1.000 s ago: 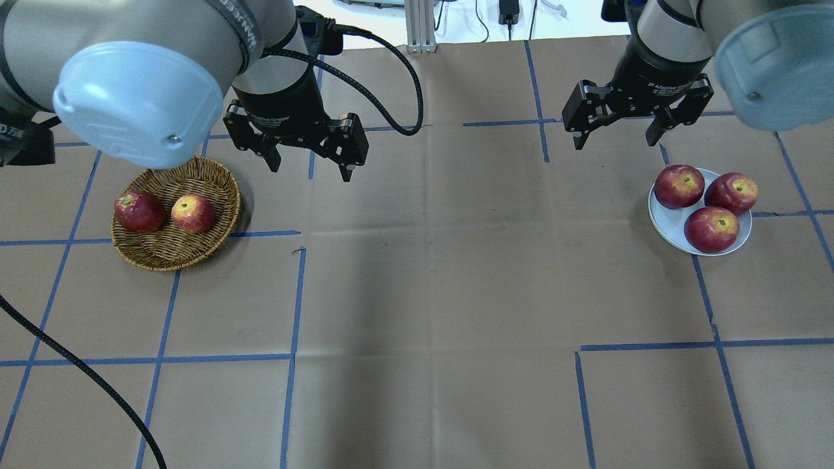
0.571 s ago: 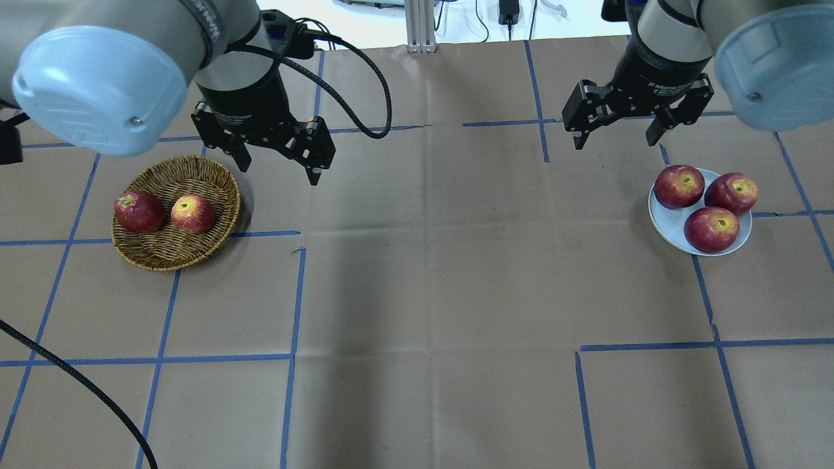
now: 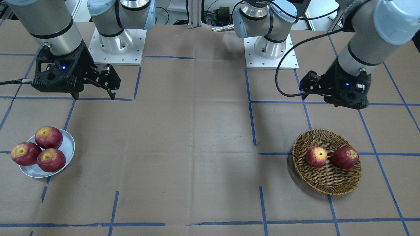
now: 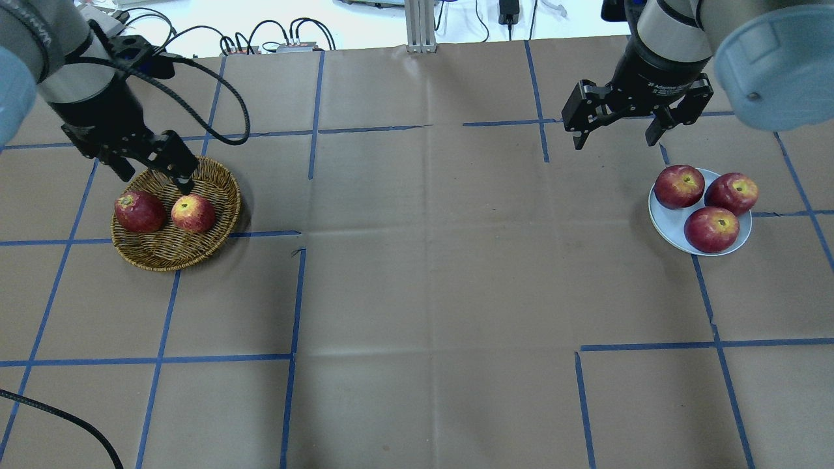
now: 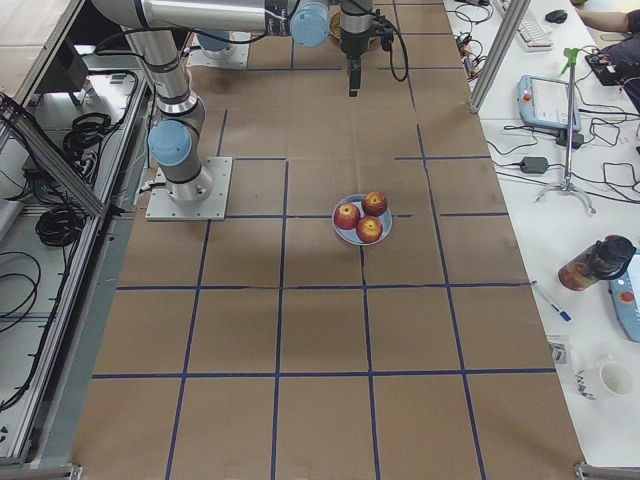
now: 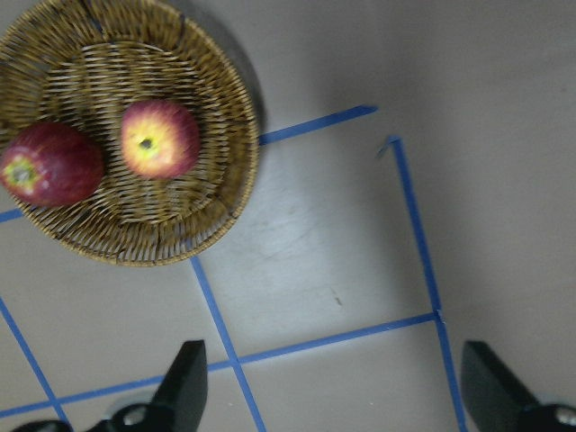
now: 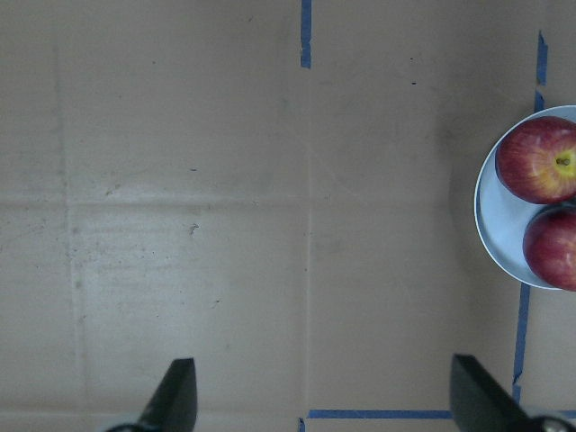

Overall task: Transfer apple from basket to plate
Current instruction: 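Move the left gripper down over the wicker basket toward the yellow-red apple, then lower the left gripper into the basket and close on the yellow-red apple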

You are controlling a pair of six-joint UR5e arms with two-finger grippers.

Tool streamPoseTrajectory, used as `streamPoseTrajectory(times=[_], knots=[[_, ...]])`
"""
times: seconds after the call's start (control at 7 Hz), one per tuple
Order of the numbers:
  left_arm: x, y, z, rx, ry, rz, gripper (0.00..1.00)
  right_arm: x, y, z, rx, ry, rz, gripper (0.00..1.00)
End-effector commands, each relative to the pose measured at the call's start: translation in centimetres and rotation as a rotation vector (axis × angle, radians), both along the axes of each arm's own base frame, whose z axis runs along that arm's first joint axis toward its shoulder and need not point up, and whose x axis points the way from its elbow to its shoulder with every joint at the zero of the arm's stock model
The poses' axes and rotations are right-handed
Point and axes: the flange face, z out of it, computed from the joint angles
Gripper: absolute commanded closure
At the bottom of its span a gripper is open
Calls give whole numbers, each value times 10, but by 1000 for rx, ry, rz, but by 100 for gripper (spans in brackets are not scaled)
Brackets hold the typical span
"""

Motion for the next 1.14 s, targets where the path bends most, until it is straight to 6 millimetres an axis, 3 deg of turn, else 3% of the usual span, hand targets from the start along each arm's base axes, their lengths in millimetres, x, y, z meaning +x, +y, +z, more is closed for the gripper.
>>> streamPoseTrajectory(times=[0.0,0.29,0.43,1.0], knots=[[48,-5,-72,-84,-23,-46,2,0,0,0,0,0,0,0],[61,-35,-135,-80,-20,-52,2,0,0,0,0,0,0,0],[63,-48,-157,-112,-22,-61,2,0,0,0,0,0,0,0],[65,-57,-206,-51,12,-94,2,0,0,0,0,1,0,0]])
